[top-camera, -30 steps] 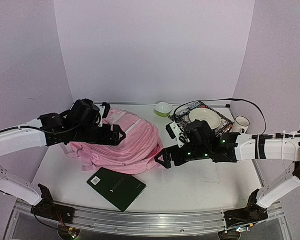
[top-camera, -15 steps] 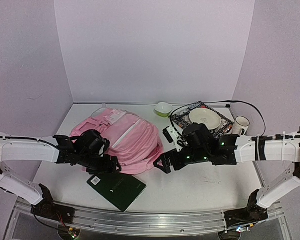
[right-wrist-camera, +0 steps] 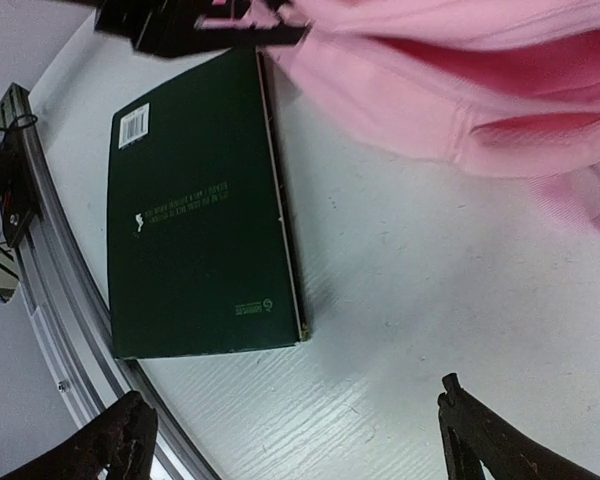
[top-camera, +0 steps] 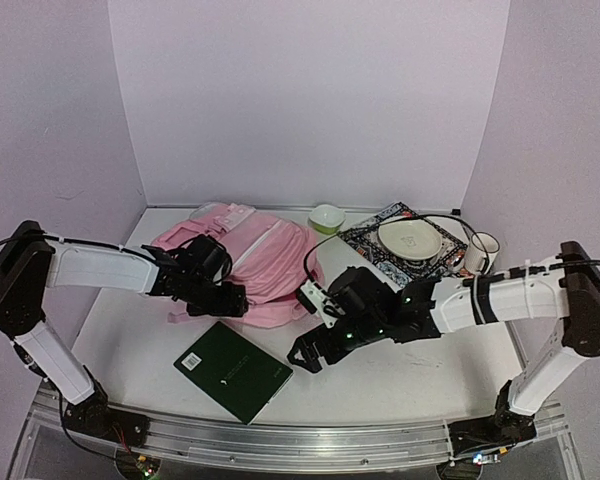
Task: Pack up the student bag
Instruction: Move the student bag to the center of the board, then move the book to the center of the board.
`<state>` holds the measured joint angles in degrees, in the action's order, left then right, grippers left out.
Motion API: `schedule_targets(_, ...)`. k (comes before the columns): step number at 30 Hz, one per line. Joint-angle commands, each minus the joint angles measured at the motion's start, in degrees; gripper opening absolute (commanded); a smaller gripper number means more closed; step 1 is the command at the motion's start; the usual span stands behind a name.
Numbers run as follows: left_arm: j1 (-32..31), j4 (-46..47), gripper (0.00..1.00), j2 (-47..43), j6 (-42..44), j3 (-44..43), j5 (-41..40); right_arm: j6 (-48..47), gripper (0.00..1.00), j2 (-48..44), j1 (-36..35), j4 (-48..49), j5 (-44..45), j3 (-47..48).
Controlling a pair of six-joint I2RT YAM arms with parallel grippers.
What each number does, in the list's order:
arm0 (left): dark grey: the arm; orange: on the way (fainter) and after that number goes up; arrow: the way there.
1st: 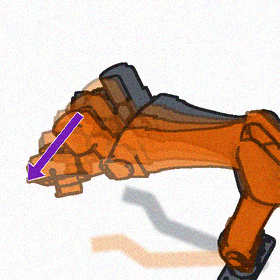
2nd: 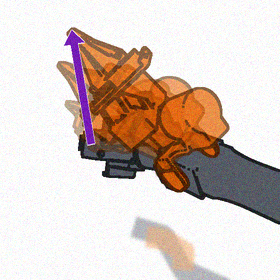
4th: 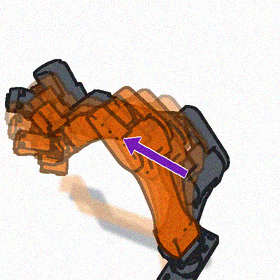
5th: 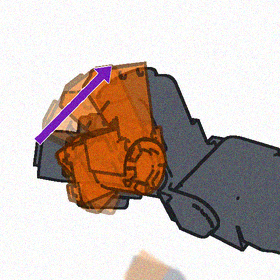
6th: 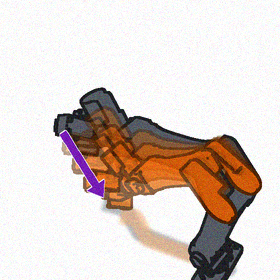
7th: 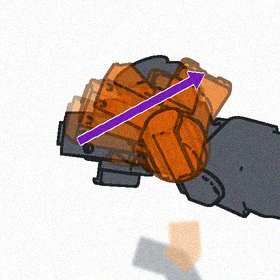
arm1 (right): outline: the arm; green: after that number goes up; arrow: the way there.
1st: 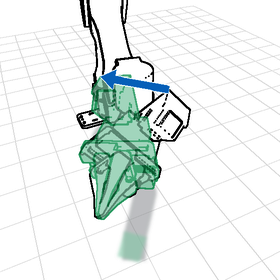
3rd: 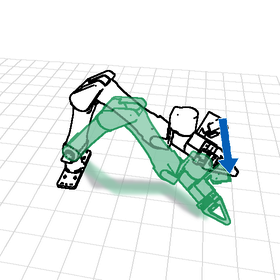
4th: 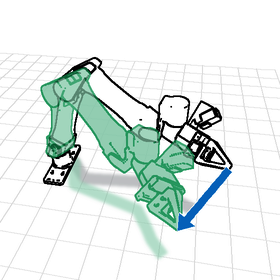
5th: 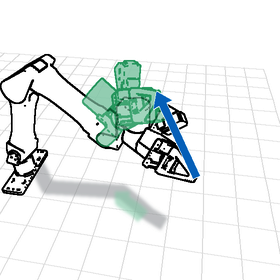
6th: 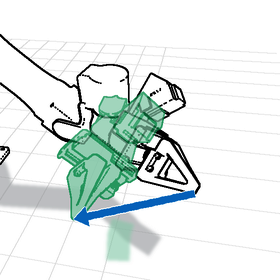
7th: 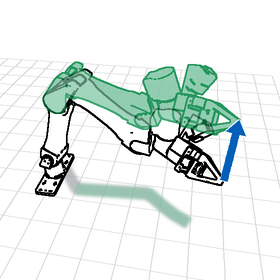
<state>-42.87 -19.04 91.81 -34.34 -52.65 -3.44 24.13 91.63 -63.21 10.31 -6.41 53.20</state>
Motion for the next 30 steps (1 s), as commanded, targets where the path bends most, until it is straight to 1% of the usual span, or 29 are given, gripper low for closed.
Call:
schedule_targets(1,1.48,2.59,0.87,-0.97,2.39,-3.38,-4.13,0.67,0.98,6.5,-1.77,-2.26,-3.54,5.58)
schedule_targets(4,1.47,0.15,0.88,-3.97,-2.22,-1.66,-2.11,0.26,0.98,11.44,-2.57,-2.78,-4.42,9.48)
schedule_targets(8,1.21,-2.95,0.88,-11.31,-8.55,4.13,2.14,-0.65,0.95,17.48,-2.63,-4.04,-4.06,14.64)
schedule_targets(13,-0.03,-9.17,0.84,-21.99,-14.94,11.32,2.63,-1.99,0.94,22.91,-2.62,-5.82,-5.11,20.03)
schedule_targets(16,-0.78,-10.13,0.83,-26.29,-18.33,15.53,3.24,-2.15,0.94,25.36,-2.54,-6.48,-5.23,22.47)
schedule_targets(17,-1.12,-10.2,0.83,-26.94,-19.44,16.67,4.98,-2.17,0.94,26.2,-2.51,-6.63,-5.4,23.34)
schedule_targets(20,-2.39,-10.23,0.82,-27.39,-21.72,20.28,6.11,-2.08,0.94,28.35,-2.31,-7.16,-6.57,25.79)
schedule_targets(26,-5.86,-10.23,0.81,-26.82,-26.27,24.6,5.19,-1.55,0.95,31.54,-2.1,-8.11,-8.52,29.71)
schedule_targets(30,-8.11,-10.05,0.82,-24.63,-28.16,25.42,5.26,-1.37,0.95,32.63,-2.06,-8.46,-10.16,30.74)
